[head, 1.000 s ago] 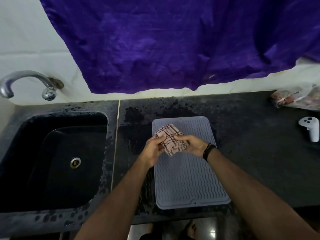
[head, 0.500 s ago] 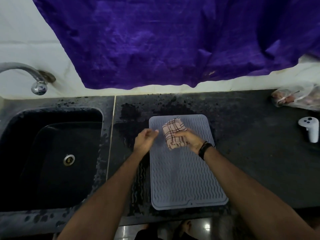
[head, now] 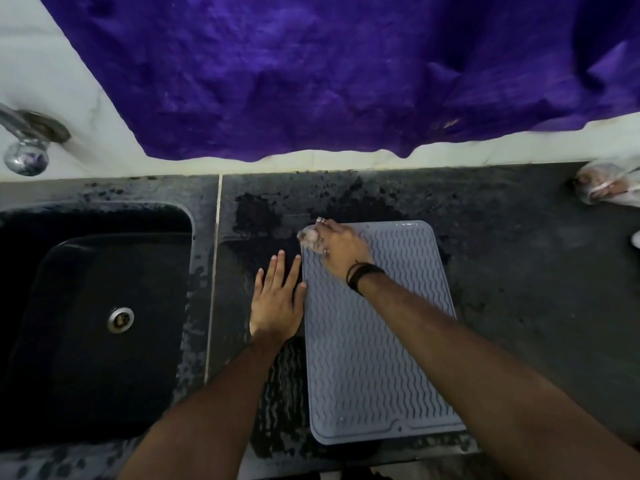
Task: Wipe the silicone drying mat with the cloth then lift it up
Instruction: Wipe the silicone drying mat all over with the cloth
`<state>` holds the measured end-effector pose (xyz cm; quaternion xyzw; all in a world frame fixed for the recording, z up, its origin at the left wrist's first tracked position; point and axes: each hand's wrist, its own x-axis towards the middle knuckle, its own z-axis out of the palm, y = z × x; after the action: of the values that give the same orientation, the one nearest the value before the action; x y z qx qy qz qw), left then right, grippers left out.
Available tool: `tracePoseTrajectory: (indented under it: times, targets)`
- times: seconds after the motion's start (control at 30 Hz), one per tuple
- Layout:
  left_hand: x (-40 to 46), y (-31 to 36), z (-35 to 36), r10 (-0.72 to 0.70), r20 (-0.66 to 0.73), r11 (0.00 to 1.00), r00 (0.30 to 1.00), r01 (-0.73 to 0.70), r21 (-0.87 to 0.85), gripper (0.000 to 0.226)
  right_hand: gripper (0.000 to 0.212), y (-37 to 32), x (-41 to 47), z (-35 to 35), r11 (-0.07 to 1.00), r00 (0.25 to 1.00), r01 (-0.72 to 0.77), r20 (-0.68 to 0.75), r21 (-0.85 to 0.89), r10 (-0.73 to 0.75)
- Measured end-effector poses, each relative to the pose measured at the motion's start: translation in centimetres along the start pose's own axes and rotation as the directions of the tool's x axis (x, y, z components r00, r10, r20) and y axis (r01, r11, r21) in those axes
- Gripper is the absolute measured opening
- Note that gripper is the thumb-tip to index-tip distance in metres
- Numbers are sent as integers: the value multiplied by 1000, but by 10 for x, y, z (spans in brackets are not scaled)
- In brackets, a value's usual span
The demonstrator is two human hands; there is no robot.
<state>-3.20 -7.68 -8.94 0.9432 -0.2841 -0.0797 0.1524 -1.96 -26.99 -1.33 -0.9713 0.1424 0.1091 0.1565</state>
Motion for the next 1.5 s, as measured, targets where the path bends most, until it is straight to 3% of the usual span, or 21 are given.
tracePoseTrajectory:
  times: [0.13, 0.4, 0.5, 0.6, 0.73, 0.9, 1.1, 1.2, 1.27, 1.37, 1.5]
  targets:
    - [2, 2, -3, -17, 7, 1000, 1000, 17, -2, 56, 73, -4, -6, 14, 981, 999, -3, -48, -196, -7]
    - [1, 3, -5, -40, -1, 999, 999, 40, -29, 55, 59, 5, -38, 8, 997, 995, 74, 71, -32, -72]
    - [1, 3, -3, -46, 0, 998, 999, 46, -35, 57, 57, 7, -37, 3, 988, 998, 34, -59, 152, -25]
    - [3, 2, -1, -47, 0, 999, 999, 47, -23, 56, 60, 2, -11, -7, 990, 983, -1, -182, 142, 27]
    - [3, 1, 1, -65, -2, 998, 998, 65, 1, 56, 57, -13, 9, -1, 1000, 999, 25, -35, 18, -25]
    - [3, 3, -1, -75, 10, 997, 997, 75, 32, 55, 58, -11, -6, 15, 998, 997, 40, -66, -40, -42]
    - [3, 3, -3, -85, 23, 995, 996, 84, 45, 57, 53, -9, -50, 20, 997, 998, 63, 17, 51, -64]
    - [3, 3, -3, -89, 26, 996, 996, 89, 28, 55, 59, -10, -37, 8, 987, 993, 93, -87, 130, -82]
    - [3, 4, -4, -86, 18, 996, 996, 86, 23, 55, 63, -15, -12, -1, 991, 986, 114, -127, 65, -105]
    - [4, 4, -5, -82, 8, 996, 997, 82, 32, 56, 57, -24, 14, 0, 992, 991, 115, -62, -50, -117]
    - [3, 4, -2, -89, -4, 996, 996, 89, 24, 52, 53, -23, -7, 19, 993, 993, 111, -26, -28, -112]
